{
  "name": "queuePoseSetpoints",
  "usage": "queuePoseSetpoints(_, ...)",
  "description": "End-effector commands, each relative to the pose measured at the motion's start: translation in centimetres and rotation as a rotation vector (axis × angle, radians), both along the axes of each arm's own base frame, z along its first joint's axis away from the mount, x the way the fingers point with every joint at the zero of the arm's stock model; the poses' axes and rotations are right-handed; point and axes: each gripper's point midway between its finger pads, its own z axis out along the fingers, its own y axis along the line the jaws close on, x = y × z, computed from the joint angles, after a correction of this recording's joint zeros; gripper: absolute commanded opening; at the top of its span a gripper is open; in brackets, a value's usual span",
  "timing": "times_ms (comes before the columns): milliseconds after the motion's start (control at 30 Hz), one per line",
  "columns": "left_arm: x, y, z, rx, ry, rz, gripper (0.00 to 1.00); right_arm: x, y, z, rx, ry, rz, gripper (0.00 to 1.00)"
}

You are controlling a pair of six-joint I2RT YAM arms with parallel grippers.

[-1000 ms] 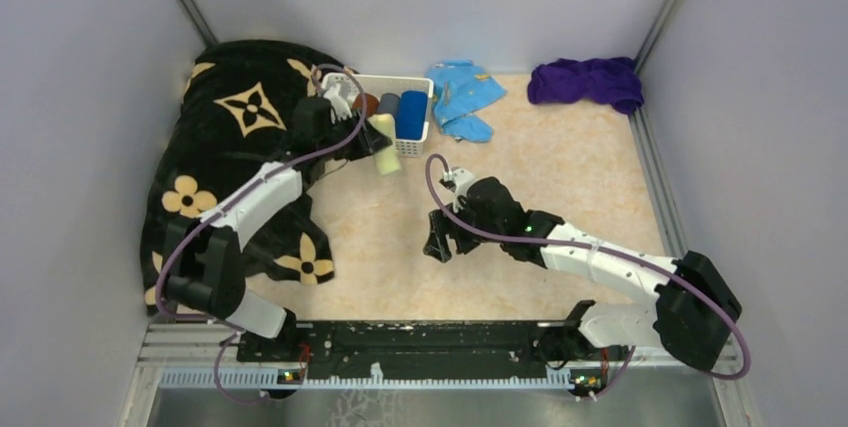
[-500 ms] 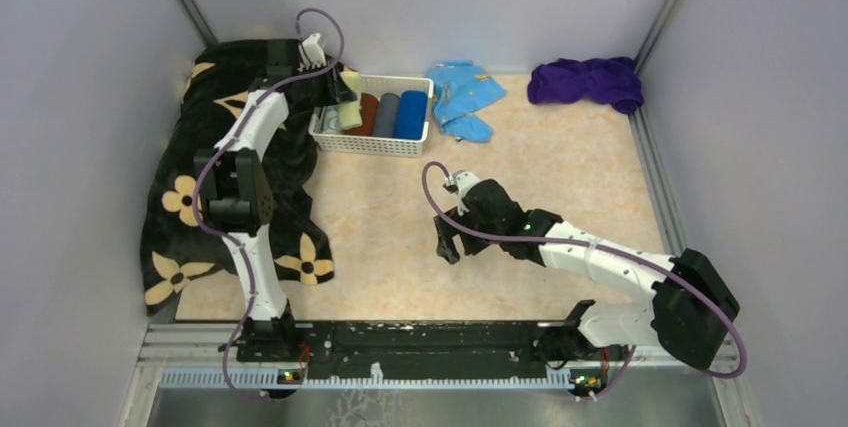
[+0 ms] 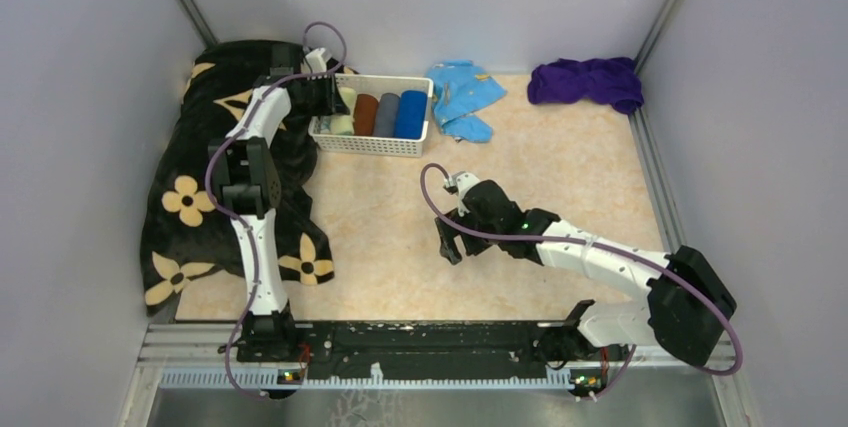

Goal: Roll the towels
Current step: Place the towel in the bin.

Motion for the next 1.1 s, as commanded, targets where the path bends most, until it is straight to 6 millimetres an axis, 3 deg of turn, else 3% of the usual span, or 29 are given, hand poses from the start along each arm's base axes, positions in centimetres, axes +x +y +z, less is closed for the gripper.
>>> queuePoseSetpoints(0, -1.0, 1.6, -5.2, 0.132, 0.099, 0.003, 0.31, 1.6, 0.6, 1.6, 0.024, -0.049, -0.020, 0.82)
queuePoseSetpoints(233, -0.3, 1.4, -6.2, 0.190, 0.116, 0.100, 0.45, 1.5, 1.0, 1.3, 0.025, -0.035, -0.013, 0.80)
queuePoseSetpoints(533, -0.2, 0.1, -3.6, 0.190, 0.085, 0.163, 0.59, 1.6, 0.8, 2.0, 0.036, -0.048, -0.018, 0.79)
queuePoseSetpoints(767, 0.1, 0.5, 0.9, 0.182, 0.002, 0.210, 0.68, 1.9, 0.3, 3.8, 0.056, -0.102, -0.041, 0.80)
queuePoseSetpoints(900, 0.0, 0.4, 3.2, 0.169, -0.037, 0.213, 0.80, 2.5, 0.0, 5.1, 0.048, -0.137, -0.059, 0.81)
queuePoseSetpoints(1067, -0.5, 0.5, 5.3, 0.163, -0.064, 0.215, 0.83, 3.5, -0.7, 7.0, 0.034, -0.206, -0.089, 0.83)
